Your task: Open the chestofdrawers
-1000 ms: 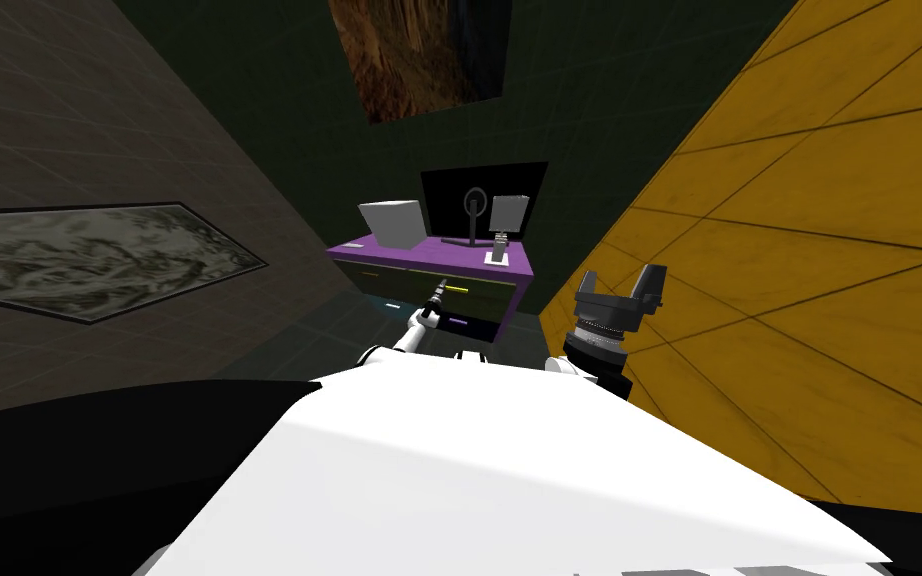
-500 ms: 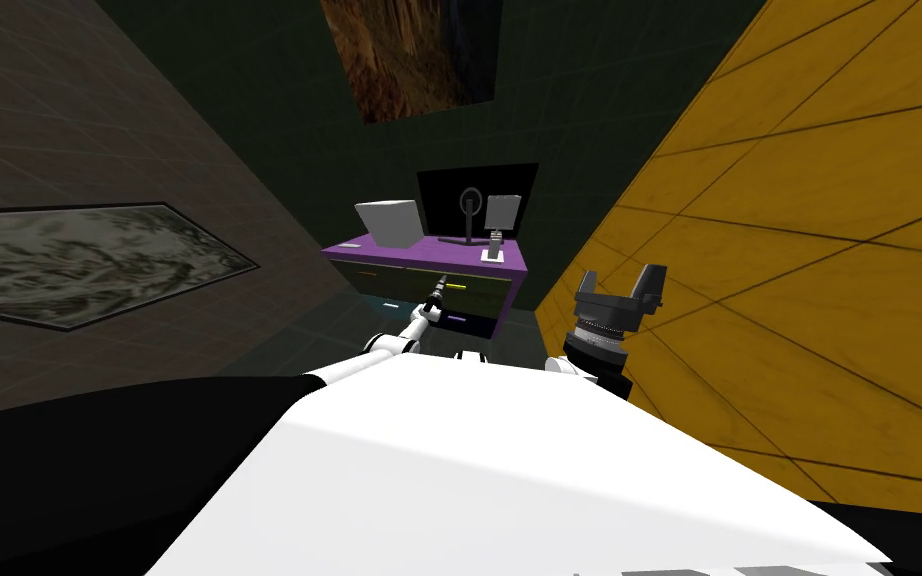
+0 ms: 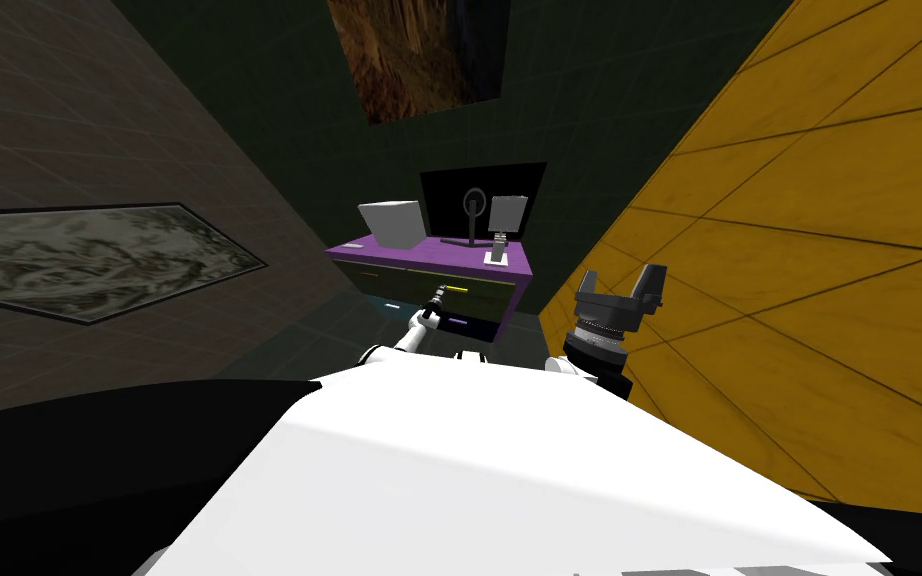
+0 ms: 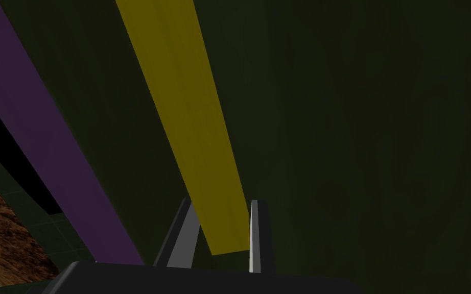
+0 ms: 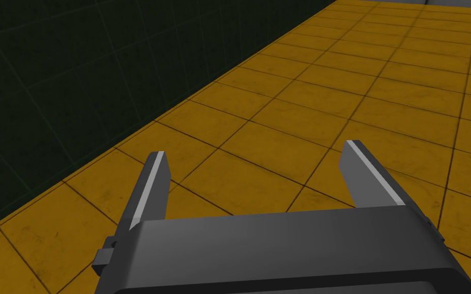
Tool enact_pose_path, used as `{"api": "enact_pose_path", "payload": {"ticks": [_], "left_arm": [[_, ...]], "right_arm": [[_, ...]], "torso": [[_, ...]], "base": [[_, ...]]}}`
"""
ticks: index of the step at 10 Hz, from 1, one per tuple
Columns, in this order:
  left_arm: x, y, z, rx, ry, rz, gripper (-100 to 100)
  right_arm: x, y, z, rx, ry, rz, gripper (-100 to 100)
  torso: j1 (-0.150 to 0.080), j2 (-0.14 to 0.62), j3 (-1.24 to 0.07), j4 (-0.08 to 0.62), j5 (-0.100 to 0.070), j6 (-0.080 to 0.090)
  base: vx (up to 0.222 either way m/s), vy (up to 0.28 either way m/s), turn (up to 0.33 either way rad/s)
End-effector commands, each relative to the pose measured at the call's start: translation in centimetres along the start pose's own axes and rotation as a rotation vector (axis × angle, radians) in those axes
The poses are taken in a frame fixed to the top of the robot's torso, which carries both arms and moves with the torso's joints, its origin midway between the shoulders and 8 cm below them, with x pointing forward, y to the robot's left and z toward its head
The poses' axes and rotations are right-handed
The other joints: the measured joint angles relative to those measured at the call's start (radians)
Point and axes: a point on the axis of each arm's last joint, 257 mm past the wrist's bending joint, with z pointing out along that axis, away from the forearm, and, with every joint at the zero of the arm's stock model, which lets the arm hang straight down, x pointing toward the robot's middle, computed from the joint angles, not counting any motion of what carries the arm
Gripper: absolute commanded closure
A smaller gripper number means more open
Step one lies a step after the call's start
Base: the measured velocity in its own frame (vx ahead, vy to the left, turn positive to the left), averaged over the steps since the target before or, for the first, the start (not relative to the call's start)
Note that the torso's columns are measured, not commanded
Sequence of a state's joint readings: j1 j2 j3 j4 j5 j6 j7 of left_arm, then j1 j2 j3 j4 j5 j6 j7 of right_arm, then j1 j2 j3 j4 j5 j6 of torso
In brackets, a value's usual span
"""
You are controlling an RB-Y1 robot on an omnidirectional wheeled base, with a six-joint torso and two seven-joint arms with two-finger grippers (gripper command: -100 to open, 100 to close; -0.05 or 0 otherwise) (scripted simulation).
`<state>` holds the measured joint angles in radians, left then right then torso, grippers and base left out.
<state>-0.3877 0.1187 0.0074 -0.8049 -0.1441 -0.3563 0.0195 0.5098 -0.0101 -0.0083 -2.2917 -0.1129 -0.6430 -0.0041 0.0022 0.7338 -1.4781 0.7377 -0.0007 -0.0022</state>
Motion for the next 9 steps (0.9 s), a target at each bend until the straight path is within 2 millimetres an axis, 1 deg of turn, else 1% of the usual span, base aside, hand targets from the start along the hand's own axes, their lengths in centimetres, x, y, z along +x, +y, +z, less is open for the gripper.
{"api": "enact_pose_path", "payload": {"ticks": [1,3,4,5,6,7,8,9], "left_arm": [[0.4,0.7,-1.4,-0.006,0.012,0.016,100],[0.1,-0.7,-1.3,0.026,0.006,0.016,100],[1.2,0.6,-2.7,0.002,0.027,0.023,100],[1.1,0.3,-3.0,0.011,0.023,0.021,100],[1.0,-0.6,-2.8,0.029,0.021,0.022,100],[2.3,0.9,-4.0,-0.002,0.046,0.027,100],[2.1,0.8,-4.5,0.003,0.041,0.024,100],[1.9,-0.6,-4.3,0.032,0.037,0.024,100]], "right_arm": [[0.0,0.0,0.0,0.000,0.000,0.000,0],[0.0,0.0,0.0,0.000,0.000,0.000,0],[0.0,0.0,0.0,0.000,0.000,0.000,0],[0.0,0.0,0.0,0.000,0.000,0.000,0],[0.0,0.0,0.0,0.000,0.000,0.000,0],[0.0,0.0,0.0,0.000,0.000,0.000,0],[0.0,0.0,0.0,0.000,0.000,0.000,0],[0.0,0.0,0.0,0.000,0.000,0.000,0]], "torso": [[0.001,0.001,0.001,0.002,0.000,0.002],[0.002,0.000,0.000,0.000,0.000,-0.001],[0.002,0.001,0.001,0.002,0.000,0.000],[0.002,0.000,0.000,-0.001,0.001,-0.002],[0.003,-0.001,-0.001,-0.002,0.001,-0.003],[0.003,0.000,0.000,0.000,0.001,-0.002],[0.003,-0.002,-0.001,-0.002,0.001,-0.002],[0.004,-0.002,-0.002,-0.004,0.002,-0.003]], "base": [[0.052,-0.006,0.075],[0.053,0.002,0.029],[0.061,0.008,0.076],[0.071,-0.001,0.051],[0.032,-0.007,0.015],[0.067,0.000,0.100],[0.076,0.000,0.044],[0.033,-0.007,-0.007]]}}
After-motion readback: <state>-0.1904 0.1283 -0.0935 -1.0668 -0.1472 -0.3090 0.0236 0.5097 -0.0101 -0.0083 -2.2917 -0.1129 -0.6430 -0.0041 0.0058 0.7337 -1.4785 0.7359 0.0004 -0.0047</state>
